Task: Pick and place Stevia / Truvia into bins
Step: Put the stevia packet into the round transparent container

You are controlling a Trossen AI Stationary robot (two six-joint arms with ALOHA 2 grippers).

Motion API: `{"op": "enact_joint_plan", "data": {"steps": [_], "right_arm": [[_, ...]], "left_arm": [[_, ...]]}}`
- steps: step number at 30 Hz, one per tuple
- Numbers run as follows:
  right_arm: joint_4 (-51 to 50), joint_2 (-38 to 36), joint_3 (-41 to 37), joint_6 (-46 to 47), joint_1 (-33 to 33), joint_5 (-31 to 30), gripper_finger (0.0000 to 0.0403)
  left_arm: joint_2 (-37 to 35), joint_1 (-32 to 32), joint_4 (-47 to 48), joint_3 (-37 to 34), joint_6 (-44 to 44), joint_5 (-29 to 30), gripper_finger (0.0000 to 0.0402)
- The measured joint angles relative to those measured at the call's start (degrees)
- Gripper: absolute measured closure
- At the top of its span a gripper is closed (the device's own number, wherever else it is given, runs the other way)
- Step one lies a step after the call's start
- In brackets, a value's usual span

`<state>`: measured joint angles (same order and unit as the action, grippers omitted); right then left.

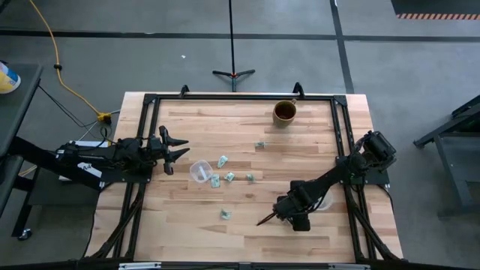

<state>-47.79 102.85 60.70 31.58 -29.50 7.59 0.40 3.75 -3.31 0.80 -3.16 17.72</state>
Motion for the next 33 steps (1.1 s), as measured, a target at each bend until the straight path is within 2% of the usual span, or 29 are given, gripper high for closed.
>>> {"op": "enact_joint_plan", "data": {"steps": [10,16,23,29,33], "right_arm": [[2.8,0.0,0.02,-3.28,0.09,-4.05,0.0228],[2.58,-0.02,0.03,-3.55,0.67,-4.06,0.0249],[2.58,-0.07,0.03,-3.52,1.48,-3.87,0.0304],[2.62,-0.07,0.03,-4.26,1.8,-2.42,0.0389],[2.59,-0.07,0.03,-4.86,1.81,-1.67,0.039]], "left_arm": [[-0.02,0.01,0.0,-0.02,0.0,-0.24,0.0236],[-0.01,0.0,0.0,-0.01,0.0,-0.22,0.0236],[-0.02,0.0,0.0,0.0,0.0,-0.17,0.0236],[-0.02,0.01,0.0,0.0,0.0,-0.13,0.0236],[-0.02,0.0,0.0,-0.02,0.0,0.05,0.0236]]}}
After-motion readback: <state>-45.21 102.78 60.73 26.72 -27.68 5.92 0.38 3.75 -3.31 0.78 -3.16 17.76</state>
